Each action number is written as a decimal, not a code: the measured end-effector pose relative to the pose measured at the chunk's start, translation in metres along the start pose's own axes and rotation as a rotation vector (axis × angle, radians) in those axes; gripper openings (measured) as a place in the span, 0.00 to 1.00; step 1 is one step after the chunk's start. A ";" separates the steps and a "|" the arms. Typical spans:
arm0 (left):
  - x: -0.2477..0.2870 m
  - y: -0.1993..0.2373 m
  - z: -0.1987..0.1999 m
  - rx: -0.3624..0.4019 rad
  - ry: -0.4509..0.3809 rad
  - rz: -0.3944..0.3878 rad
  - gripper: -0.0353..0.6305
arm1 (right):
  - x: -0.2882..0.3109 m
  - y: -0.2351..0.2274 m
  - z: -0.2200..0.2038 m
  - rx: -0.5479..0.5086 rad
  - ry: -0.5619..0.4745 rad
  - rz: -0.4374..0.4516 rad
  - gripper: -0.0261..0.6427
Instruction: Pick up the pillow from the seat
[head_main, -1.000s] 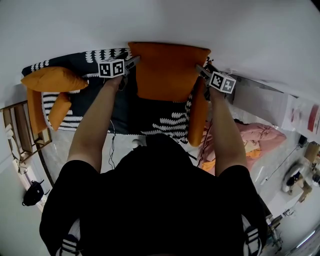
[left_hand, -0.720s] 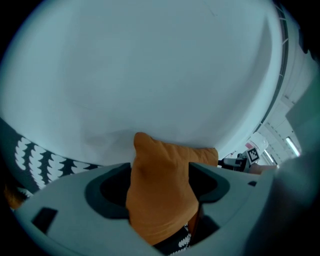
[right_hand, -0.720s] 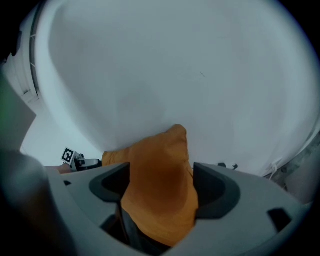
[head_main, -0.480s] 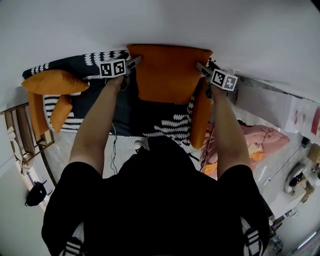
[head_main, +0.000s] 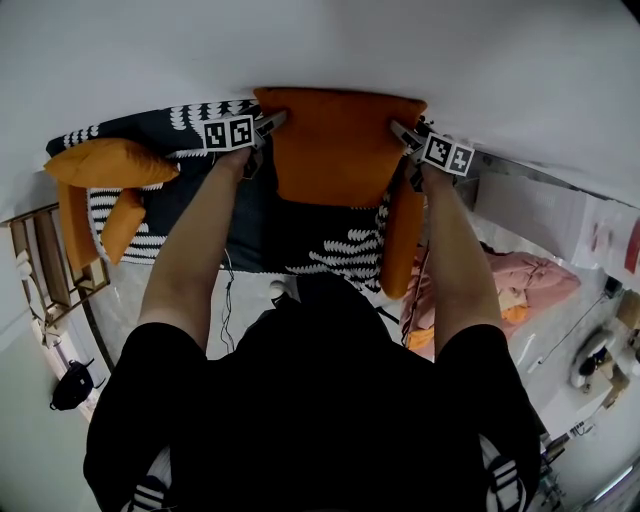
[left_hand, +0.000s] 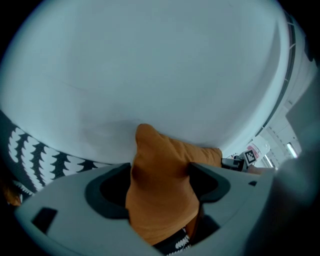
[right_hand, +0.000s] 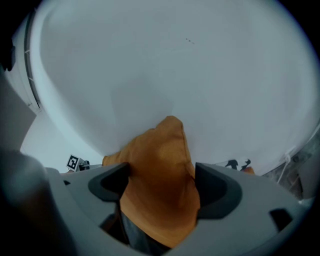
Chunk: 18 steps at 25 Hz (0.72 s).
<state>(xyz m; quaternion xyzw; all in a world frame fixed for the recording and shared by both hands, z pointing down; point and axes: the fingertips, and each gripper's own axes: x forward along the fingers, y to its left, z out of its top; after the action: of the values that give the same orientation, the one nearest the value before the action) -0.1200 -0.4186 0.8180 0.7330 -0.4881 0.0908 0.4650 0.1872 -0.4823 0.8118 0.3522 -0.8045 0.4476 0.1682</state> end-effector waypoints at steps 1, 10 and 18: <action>0.000 0.000 0.000 -0.003 0.001 0.001 0.61 | 0.001 0.001 0.000 0.009 0.001 0.007 0.65; 0.001 -0.008 -0.003 -0.016 0.002 -0.013 0.52 | 0.008 0.010 -0.003 0.034 0.016 0.046 0.64; 0.001 -0.014 -0.006 -0.018 0.005 -0.014 0.47 | 0.007 0.009 -0.005 0.028 0.020 0.032 0.61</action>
<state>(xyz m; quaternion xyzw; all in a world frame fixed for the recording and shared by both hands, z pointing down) -0.1066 -0.4137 0.8139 0.7320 -0.4825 0.0852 0.4734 0.1751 -0.4780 0.8131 0.3372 -0.8020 0.4649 0.1641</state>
